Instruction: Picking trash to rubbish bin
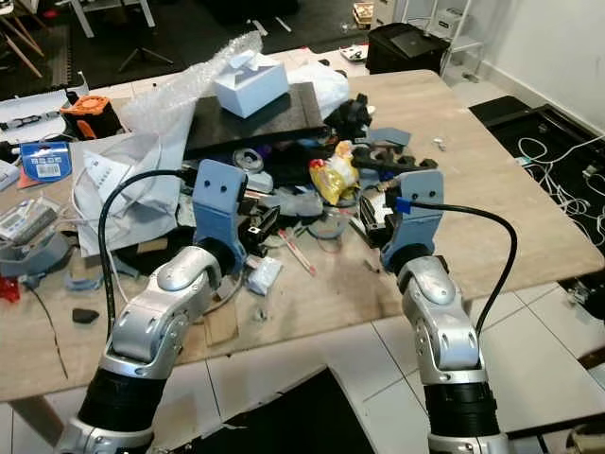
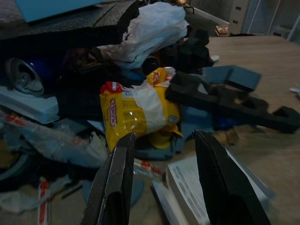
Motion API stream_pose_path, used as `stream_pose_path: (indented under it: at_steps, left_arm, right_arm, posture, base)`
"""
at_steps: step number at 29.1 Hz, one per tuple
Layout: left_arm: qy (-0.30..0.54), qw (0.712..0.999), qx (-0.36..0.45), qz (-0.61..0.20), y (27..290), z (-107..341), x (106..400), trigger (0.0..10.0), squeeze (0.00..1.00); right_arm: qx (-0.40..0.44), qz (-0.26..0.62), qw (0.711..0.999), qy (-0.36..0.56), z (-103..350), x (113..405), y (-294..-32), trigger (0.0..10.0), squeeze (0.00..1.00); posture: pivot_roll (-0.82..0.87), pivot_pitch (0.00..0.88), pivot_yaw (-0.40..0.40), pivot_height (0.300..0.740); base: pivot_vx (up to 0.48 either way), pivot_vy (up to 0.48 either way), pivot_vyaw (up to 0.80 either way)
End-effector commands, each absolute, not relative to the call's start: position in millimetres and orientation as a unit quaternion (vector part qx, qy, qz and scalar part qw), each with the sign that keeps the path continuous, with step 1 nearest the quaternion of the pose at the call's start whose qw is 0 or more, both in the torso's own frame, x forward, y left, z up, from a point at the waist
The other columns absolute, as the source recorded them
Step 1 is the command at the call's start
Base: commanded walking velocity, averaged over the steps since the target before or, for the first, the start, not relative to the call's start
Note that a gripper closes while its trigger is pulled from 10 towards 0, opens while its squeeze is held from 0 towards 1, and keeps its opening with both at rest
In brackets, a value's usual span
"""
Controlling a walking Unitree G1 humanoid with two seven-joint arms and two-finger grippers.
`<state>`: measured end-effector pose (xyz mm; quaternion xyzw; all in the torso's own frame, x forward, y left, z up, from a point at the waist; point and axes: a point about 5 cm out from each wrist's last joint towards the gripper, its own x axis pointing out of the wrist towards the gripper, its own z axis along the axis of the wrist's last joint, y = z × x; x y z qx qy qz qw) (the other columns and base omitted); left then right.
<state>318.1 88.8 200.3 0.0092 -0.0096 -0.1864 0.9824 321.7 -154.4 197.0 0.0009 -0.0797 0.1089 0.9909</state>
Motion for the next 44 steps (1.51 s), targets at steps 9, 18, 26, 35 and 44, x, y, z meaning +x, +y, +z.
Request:
stream_pose_path:
  at_steps: [9,18,26,35,44]
  left_arm:
    - [-0.012,0.982,0.011,-0.187,87.2,199.2,315.3,10.0,0.00]
    - [-0.012,0.981,0.011,-0.193,85.9,199.4,315.1,10.0,0.00]
    - [-0.008,0.980,0.010,-0.196,85.4,198.8,314.6,10.0,0.00]
    - [-0.006,0.981,0.007,-0.196,85.3,198.2,313.6,10.0,0.00]
    - [-0.015,0.982,-0.007,-0.190,87.4,202.7,314.7,10.0,0.00]
  right_arm:
    - [-0.002,0.110,0.991,-0.074,194.0,319.2,-154.2,10.0,0.00]
    - [0.000,0.110,0.991,-0.073,192.7,318.7,-153.9,10.0,0.00]
    - [0.002,0.109,0.992,-0.070,191.1,318.0,-153.9,10.0,0.00]
    - [0.005,0.110,0.992,-0.065,189.4,317.0,-153.9,10.0,0.00]
    - [0.010,0.100,0.992,-0.080,194.0,317.3,-155.3,10.0,0.00]
  posture:
    - [0.04,0.139,0.031,0.740]
    - [0.04,0.141,0.032,0.740]
    - [0.04,0.144,0.035,0.740]
    - [0.04,0.148,0.034,0.740]
    - [0.04,0.143,0.033,0.740]
  base:
    - [0.000,0.000,0.00]
    - [0.000,0.000,0.00]
    - [0.000,0.000,0.00]
    - [0.000,0.000,0.00]
    - [0.000,0.000,0.00]
